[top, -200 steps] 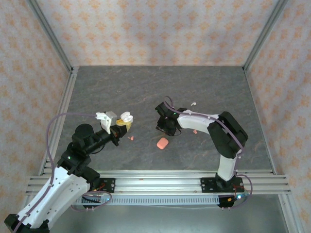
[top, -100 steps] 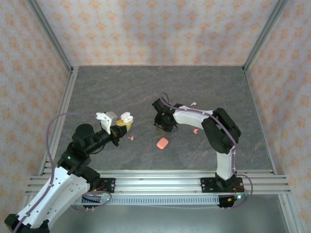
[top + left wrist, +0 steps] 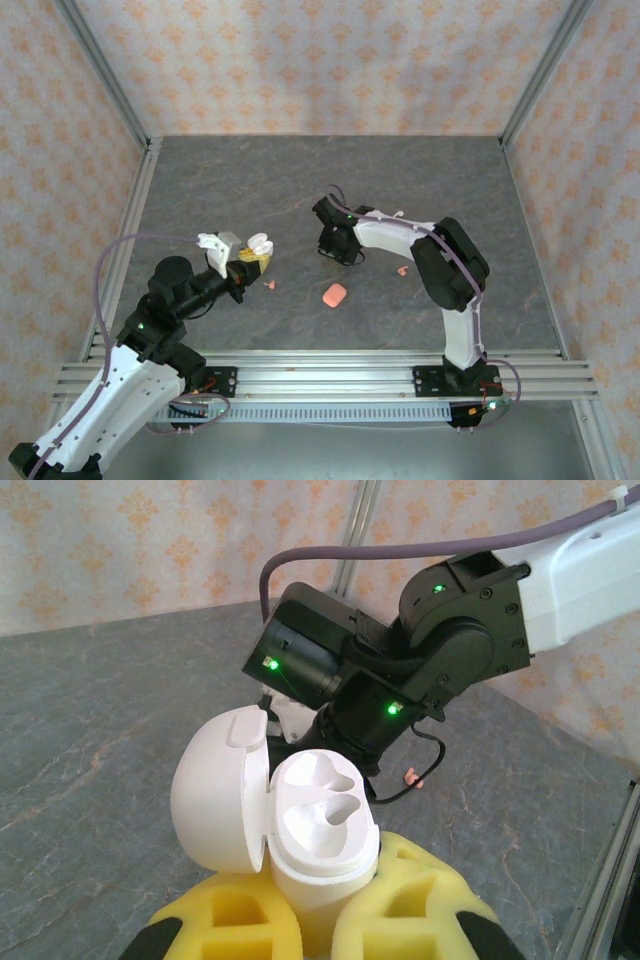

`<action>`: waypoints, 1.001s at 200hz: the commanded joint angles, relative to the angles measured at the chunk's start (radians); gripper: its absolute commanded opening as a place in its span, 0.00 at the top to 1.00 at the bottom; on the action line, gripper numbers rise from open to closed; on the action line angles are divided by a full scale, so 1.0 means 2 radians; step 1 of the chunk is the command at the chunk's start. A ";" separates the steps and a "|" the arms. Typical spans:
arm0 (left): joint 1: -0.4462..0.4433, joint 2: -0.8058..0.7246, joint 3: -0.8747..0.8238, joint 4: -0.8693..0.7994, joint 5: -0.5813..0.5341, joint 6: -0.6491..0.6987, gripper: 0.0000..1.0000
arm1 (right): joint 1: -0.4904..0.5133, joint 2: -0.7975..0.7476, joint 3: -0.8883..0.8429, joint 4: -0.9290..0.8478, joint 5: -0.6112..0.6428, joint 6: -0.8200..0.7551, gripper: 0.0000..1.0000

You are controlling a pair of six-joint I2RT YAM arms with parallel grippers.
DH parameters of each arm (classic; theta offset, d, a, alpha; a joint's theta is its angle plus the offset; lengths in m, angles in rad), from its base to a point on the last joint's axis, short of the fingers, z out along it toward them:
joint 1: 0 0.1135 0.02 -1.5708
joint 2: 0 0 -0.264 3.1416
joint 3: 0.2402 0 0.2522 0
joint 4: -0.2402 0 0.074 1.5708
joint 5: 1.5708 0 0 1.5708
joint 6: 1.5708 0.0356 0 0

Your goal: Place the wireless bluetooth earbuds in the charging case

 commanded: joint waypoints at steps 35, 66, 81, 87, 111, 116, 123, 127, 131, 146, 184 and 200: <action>-0.001 -0.004 -0.002 0.000 0.002 0.012 1.00 | -0.012 0.019 0.023 -0.047 0.028 -0.052 0.83; 0.000 -0.003 -0.001 -0.002 0.001 0.013 1.00 | -0.012 0.020 0.037 -0.066 0.001 -0.099 0.84; -0.001 -0.003 -0.001 -0.004 0.001 0.013 1.00 | -0.012 0.023 0.050 -0.091 -0.009 -0.135 0.84; -0.001 -0.003 -0.001 -0.004 0.001 0.013 1.00 | -0.012 0.023 0.053 -0.099 -0.013 -0.150 0.84; 0.000 -0.002 -0.002 -0.004 0.000 0.013 1.00 | -0.012 0.021 0.058 -0.134 -0.026 -0.200 0.84; -0.001 -0.002 -0.002 -0.003 0.000 0.013 1.00 | -0.012 0.019 0.059 -0.139 -0.027 -0.206 0.84; 0.000 -0.002 -0.001 -0.003 0.001 0.012 1.00 | -0.012 0.017 0.059 -0.148 -0.029 -0.217 0.84; 0.000 -0.001 -0.001 -0.003 0.000 0.013 1.00 | -0.012 0.015 0.059 -0.151 -0.029 -0.221 0.84; -0.001 -0.001 -0.001 -0.002 0.001 0.013 1.00 | -0.012 0.013 0.059 -0.156 -0.029 -0.227 0.84; 0.000 0.000 0.000 0.000 0.000 0.012 1.00 | -0.012 0.007 0.059 -0.169 -0.027 -0.243 0.83; 0.000 0.006 0.003 0.000 0.003 0.012 1.00 | -0.012 -0.005 0.079 -0.194 -0.025 -0.247 0.77; 0.000 0.007 0.005 0.000 0.003 0.013 1.00 | -0.014 -0.015 0.084 -0.189 -0.022 -0.220 0.76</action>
